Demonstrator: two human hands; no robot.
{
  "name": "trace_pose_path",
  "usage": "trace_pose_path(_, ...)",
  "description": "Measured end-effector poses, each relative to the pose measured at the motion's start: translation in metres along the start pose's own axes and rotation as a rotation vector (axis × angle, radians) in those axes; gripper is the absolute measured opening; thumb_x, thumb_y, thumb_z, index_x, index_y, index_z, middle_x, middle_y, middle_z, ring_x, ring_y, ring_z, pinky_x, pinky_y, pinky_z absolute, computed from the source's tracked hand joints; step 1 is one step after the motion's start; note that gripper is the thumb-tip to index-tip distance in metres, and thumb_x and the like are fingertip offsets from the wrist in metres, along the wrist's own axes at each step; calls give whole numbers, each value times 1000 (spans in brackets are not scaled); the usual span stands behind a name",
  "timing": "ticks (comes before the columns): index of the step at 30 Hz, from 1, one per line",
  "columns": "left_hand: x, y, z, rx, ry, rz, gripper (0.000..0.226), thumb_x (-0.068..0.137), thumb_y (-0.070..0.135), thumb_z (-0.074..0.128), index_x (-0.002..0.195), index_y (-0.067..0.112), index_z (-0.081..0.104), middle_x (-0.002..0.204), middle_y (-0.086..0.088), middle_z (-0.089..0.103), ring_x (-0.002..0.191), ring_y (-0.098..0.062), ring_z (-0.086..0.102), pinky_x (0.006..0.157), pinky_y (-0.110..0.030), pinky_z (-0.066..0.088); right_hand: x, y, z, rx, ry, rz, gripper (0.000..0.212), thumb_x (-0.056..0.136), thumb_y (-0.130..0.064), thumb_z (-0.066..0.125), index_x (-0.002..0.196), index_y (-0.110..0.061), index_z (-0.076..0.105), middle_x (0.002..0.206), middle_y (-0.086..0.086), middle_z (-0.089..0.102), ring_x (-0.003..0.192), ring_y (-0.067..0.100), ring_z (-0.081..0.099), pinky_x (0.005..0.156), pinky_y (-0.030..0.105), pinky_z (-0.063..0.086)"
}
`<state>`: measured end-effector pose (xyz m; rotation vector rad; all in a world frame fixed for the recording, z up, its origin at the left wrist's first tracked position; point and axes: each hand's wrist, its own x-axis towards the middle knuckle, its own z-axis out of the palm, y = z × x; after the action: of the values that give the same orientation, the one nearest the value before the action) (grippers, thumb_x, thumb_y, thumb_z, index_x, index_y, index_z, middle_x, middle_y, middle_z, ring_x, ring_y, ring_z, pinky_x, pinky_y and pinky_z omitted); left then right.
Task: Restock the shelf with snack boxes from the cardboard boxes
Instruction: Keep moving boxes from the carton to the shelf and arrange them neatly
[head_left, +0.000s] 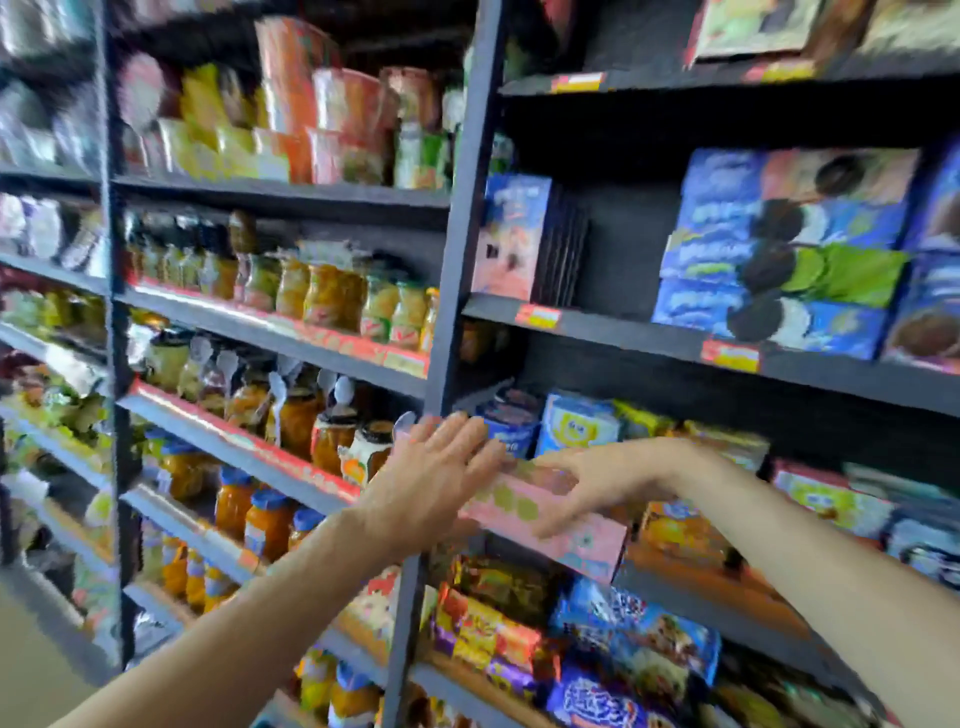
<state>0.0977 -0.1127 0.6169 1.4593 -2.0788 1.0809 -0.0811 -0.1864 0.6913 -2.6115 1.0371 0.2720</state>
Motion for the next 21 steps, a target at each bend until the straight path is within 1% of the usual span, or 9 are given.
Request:
trace_pose_path(1,17,-3,-13,29,60,31,81,32,47,81,97,20,41,94,-3,46,86,-22,40,72,-33,33,-15,1,-11,18,84,1,30,80,-36,72,99,-20,56,96,-6,60,90,11,57,75,18,44)
trace_pose_path(3,44,-8,-32,37,151,53,76,40,52,78,100,21,42,96,-4,51,86,-23,43,73,-36,40,-41,1,-30,-94,286,-1,28,77,-35,75,85,-22,51,81,-6,54,74,10,50,58,19,36)
trace_pose_path(5,65,-17,-40,-29,184,25,71,50,58,70,106,23,43,102,-2,53,89,-23,45,71,-37,49,-61,0,-44,-337,497,17,40,75,-42,74,97,-20,49,91,-1,58,84,19,54,64,28,39)
trace_pose_path(8,90,-32,-48,-133,191,-78,77,51,60,71,115,29,44,108,-1,55,96,-25,49,72,-40,50,-83,3,-59,-713,702,97,64,76,-45,65,130,-20,40,118,4,56,112,28,53,88,36,39)
trace_pose_path(12,114,-43,-62,-108,291,14,63,52,62,48,103,26,51,92,3,63,82,-27,62,62,-39,51,-103,3,-71,-821,812,164,69,79,-42,60,139,-22,31,132,0,47,123,23,44,100,35,30)
trace_pose_path(14,124,-44,-71,-68,362,84,57,50,56,54,97,26,48,84,5,61,77,-24,61,59,-36,50,-109,4,-73,-749,789,216,75,78,-47,64,140,-24,28,134,-1,45,124,22,42,101,35,32)
trace_pose_path(16,133,-44,-74,-27,420,170,63,43,46,71,96,24,47,86,4,60,81,-22,55,63,-37,50,-116,7,-75,-562,745,257,82,73,-54,70,139,-26,31,132,0,48,121,22,45,98,34,37)
trace_pose_path(19,145,-41,-73,18,490,284,71,39,30,83,101,21,49,94,3,62,92,-21,45,80,-38,40,-126,16,-79,-183,725,228,70,71,-48,76,129,-23,45,123,-3,56,109,15,53,83,26,42)
trace_pose_path(21,156,-35,-73,-8,516,347,71,41,24,82,105,20,51,101,3,64,100,-20,45,87,-35,33,-127,18,-78,-45,731,189,61,71,-43,78,121,-21,51,110,-9,58,93,7,53,71,18,39)
